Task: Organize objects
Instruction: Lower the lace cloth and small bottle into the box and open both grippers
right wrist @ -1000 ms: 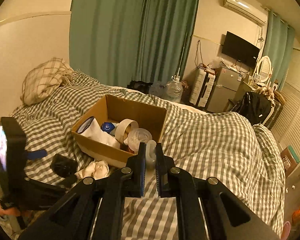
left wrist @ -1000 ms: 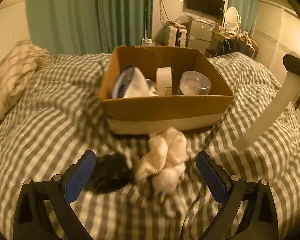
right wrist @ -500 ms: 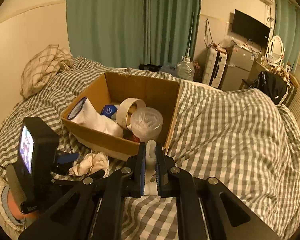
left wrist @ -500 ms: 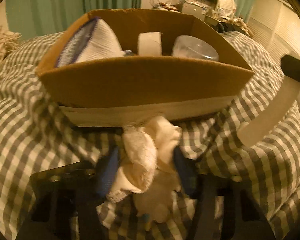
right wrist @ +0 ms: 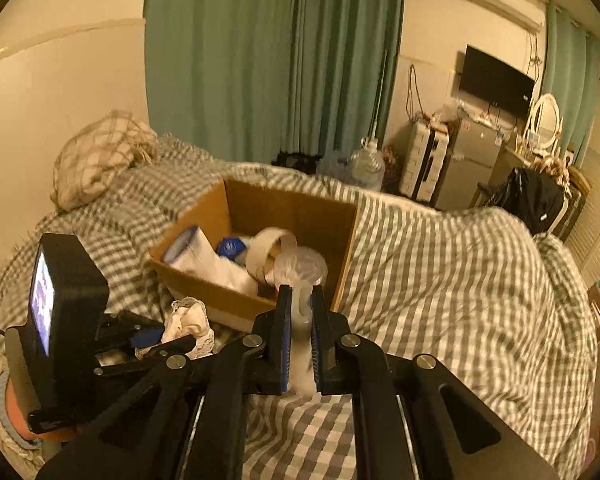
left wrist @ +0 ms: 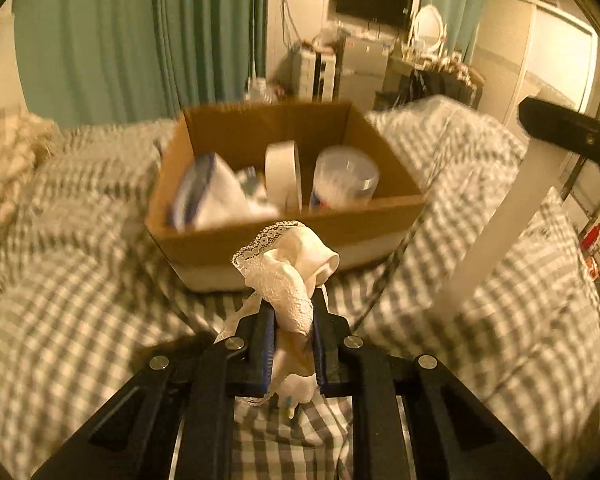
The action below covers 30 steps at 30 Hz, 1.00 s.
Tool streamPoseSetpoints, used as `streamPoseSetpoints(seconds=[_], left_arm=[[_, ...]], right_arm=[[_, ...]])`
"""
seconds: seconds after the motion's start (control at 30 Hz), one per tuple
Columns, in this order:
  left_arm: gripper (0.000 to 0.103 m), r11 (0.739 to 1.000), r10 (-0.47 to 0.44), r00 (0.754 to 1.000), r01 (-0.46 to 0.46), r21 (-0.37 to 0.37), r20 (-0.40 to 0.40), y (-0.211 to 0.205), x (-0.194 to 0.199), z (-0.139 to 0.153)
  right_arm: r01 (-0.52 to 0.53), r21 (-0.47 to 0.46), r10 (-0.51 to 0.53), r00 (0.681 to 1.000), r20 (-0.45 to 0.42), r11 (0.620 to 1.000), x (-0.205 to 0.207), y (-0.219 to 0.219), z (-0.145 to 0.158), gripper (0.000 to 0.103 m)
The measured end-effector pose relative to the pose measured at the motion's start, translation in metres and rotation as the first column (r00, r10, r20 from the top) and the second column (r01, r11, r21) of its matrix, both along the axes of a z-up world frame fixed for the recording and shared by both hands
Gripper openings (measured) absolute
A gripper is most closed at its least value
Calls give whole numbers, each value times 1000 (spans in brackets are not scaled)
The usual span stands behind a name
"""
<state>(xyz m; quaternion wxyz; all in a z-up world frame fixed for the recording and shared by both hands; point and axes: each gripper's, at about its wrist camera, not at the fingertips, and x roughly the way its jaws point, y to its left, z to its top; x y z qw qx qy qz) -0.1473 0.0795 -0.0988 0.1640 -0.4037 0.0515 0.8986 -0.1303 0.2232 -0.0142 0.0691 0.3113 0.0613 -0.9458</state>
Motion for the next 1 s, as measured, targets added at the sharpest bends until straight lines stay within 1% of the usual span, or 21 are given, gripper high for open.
streamPoseSetpoints(seconds=[0.13,0.2,0.3,0.43,0.5,0.63,0.8,1.0], left_arm=[[16,1000,1,998,0,25,-63,-5,2,39],[16,999,5,996,-1,37,-93,-8,4,56],[16,999,14,991,-8,45,-134,-10,-5,80],[16,999,30,983,-23,43,-184,-13,-22,103],[16,999,37,980,-29,42,-196,-13,-32,109],[16,999,52,980,-49,19,-191,-11,-63,110],[16,998,64,984,-61,24,-169,-9,-94,102],[16,998,60,989,-58,21,-133,-3,-120,81]], right_arm=[[-25,-22,24,999,-42,999,6,-9,32,8],[-39,-16,38,997,-65,999,6,-16,46,8],[-63,-2,62,993,-104,998,4,-27,68,8],[-73,16,75,988,-137,997,-11,-37,88,8],[-74,21,77,987,-143,997,-21,-40,93,8],[-72,27,76,987,-142,997,-47,-43,97,8],[-72,55,79,988,-133,996,-81,-52,95,8],[-49,55,54,994,-98,997,-120,-48,76,8]])
